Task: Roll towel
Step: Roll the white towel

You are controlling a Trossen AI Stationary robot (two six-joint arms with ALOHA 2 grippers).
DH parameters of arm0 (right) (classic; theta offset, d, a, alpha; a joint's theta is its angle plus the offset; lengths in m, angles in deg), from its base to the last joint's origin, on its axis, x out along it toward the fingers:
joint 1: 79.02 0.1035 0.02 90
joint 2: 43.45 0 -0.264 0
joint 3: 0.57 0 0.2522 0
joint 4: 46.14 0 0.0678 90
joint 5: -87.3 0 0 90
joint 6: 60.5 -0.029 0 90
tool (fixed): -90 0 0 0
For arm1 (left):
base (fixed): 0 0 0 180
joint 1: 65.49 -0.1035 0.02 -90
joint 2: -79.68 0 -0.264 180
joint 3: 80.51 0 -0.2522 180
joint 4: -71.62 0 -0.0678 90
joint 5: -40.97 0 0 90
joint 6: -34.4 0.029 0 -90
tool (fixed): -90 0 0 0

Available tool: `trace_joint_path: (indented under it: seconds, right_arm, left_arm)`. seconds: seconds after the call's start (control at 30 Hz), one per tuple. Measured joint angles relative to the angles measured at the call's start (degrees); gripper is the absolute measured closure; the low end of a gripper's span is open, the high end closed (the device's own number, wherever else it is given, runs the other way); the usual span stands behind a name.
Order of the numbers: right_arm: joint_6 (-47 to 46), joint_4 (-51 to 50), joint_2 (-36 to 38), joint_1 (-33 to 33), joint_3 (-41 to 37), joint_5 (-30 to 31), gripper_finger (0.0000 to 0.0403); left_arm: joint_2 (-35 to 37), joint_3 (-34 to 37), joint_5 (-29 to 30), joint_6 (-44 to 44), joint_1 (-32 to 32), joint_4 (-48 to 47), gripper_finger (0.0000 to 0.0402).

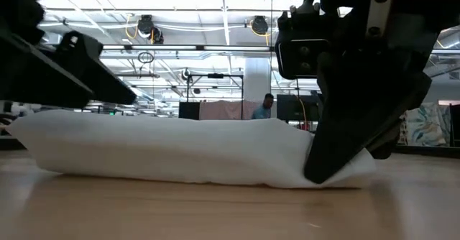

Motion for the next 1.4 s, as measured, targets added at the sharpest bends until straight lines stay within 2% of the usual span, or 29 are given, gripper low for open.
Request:
trace_joint_path:
  seconds: [0.17, 0.4, 0.47, 0.6, 0.7, 0.83, 0.93, 1.13, 1.2, 1.4]
  right_arm:
    - [-0.8, 0.0, 0.0, -0.1, 0.0, -0.9, 0.0401]
    - [0.7, 0.0, 0.0, -0.3, 0.0, -1.9, 0.0401]
    - [2.0, 0.1, 0.1, -0.5, 0.0, -4.5, 0.0401]
    - [4.6, 0.2, 0.8, -1.5, 0.0, -10.3, 0.0392]
    - [9.0, -0.5, 2.5, -1.4, 0.0, -11.4, 0.0368]
    - [16.2, -4.7, 6.4, -1.3, 0.0, -11.5, 0.0316]
    - [21.1, -10.2, 9.8, -0.4, 0.0, -6.3, 0.027]
    - [27.9, -12.5, 12.7, 6.6, 0.0, 17.2, 0.0189]
    - [27.9, -11.3, 11.3, 9.5, 0.0, 25.2, 0.0165]
    - [30.6, 0.3, 3.7, 17.1, -0.1, 39.1, 0.0118]
  left_arm:
    - [-0.1, 0.0, -6.6, -3.2, -2.8, -3.4, 0.0207]
    - [-0.1, 0.0, -14.5, -6.7, -6.2, -5.6, 0.0378]
    - [0.2, 0.1, -15.7, -12.6, -7.5, -7.9, 0.039]
    - [1.9, 0.9, -22.4, -24.6, -10.8, -10.1, 0.0392]
    - [3.3, 1.4, -24.3, -25.5, -11.5, -10.5, 0.0396]
    - [6.2, 1.5, -26.9, -25.5, -12.8, -10.5, 0.0396]
    - [7.9, 1.5, -29.5, -25.6, -14.1, -10.8, 0.0396]
    - [8.2, 1.5, -35.1, -27.9, -18.9, -11.4, 0.0397]
    - [8.2, 1.5, -37.3, -28.6, -20.6, -12.1, 0.0397]
    - [8.2, 1.5, -40.4, -30.1, -22.8, -13.9, 0.0397]
